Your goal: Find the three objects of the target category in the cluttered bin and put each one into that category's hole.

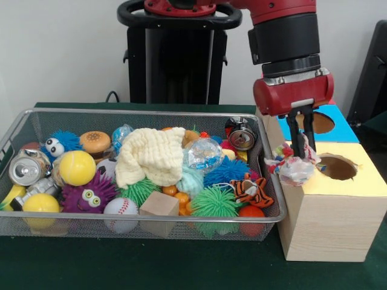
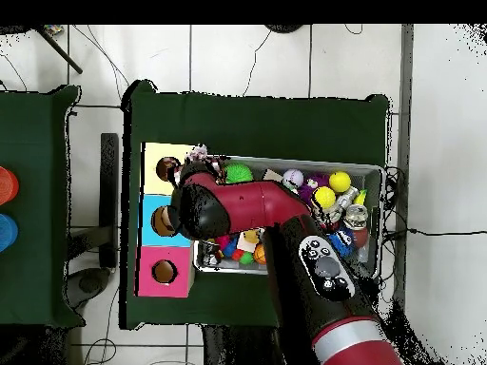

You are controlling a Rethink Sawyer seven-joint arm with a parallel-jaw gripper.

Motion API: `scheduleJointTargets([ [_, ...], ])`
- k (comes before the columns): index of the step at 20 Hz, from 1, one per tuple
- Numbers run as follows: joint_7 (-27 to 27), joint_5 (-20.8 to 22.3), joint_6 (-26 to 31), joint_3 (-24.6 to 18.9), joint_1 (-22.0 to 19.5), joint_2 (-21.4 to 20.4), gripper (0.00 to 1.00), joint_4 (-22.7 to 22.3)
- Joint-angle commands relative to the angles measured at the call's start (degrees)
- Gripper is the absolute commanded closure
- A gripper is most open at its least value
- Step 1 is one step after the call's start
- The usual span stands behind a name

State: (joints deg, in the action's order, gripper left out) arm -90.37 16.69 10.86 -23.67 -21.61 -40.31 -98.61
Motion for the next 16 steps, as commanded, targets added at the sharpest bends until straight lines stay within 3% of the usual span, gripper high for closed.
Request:
scheduleJointTargets([
  [1,-6.16,-1.72,6.89,-0.09,0.42,0.24,1.0,-2.39],
  [16,-7.41,-2.13,6.9,1.85,3.76,-0.4,1.0,-1.98],
])
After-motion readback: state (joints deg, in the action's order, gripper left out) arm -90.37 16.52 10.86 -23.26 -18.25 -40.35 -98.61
